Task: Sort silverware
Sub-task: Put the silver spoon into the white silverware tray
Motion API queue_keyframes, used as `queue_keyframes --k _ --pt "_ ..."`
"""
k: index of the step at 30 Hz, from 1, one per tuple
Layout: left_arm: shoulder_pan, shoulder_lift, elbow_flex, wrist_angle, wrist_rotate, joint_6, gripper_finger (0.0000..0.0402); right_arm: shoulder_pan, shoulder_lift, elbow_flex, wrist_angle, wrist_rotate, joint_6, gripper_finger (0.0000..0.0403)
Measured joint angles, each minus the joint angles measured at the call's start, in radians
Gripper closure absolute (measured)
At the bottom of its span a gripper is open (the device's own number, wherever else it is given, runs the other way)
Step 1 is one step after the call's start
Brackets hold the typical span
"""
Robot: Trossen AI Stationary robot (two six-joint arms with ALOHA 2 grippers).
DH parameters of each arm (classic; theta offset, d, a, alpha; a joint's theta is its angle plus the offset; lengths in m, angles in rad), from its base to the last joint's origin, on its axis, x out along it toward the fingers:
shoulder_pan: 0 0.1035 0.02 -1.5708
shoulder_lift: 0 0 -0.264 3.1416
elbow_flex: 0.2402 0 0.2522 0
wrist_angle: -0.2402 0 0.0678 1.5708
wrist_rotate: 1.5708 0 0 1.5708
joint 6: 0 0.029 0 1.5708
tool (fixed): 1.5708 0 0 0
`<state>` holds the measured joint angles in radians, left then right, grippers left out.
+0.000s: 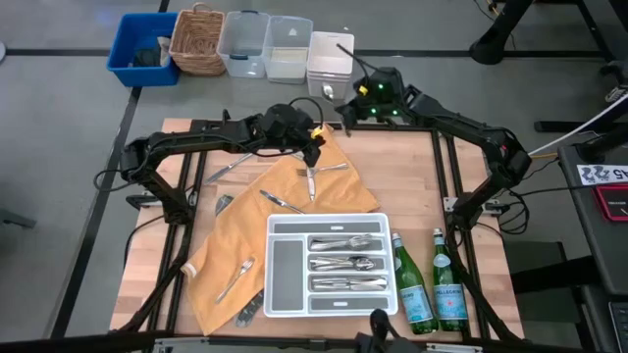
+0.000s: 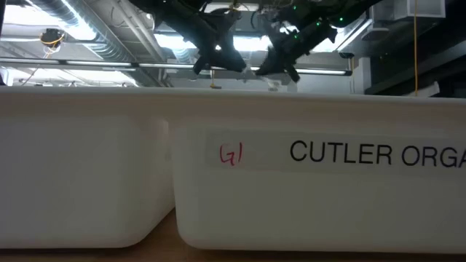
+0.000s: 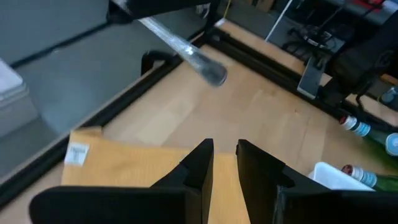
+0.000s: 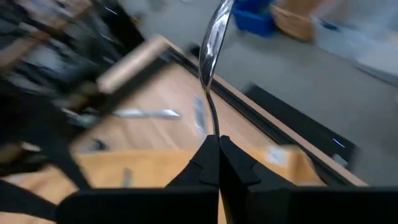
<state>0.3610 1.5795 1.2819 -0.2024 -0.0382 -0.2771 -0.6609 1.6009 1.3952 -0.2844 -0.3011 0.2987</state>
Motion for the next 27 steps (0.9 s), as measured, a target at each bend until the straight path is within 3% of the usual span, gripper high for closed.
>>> queue_keyframes --k 11,27 --pt "0.007 0.000 0.000 0.139 0.001 0.065 0.0340 0.000 -0.002 0.000 0.313 -0.248 0.045 0.0403" --pt "0.007 0.000 0.000 0.226 0.002 0.217 0.0340 0.000 -0.003 0.001 0.457 -0.446 0.034 0.0403"
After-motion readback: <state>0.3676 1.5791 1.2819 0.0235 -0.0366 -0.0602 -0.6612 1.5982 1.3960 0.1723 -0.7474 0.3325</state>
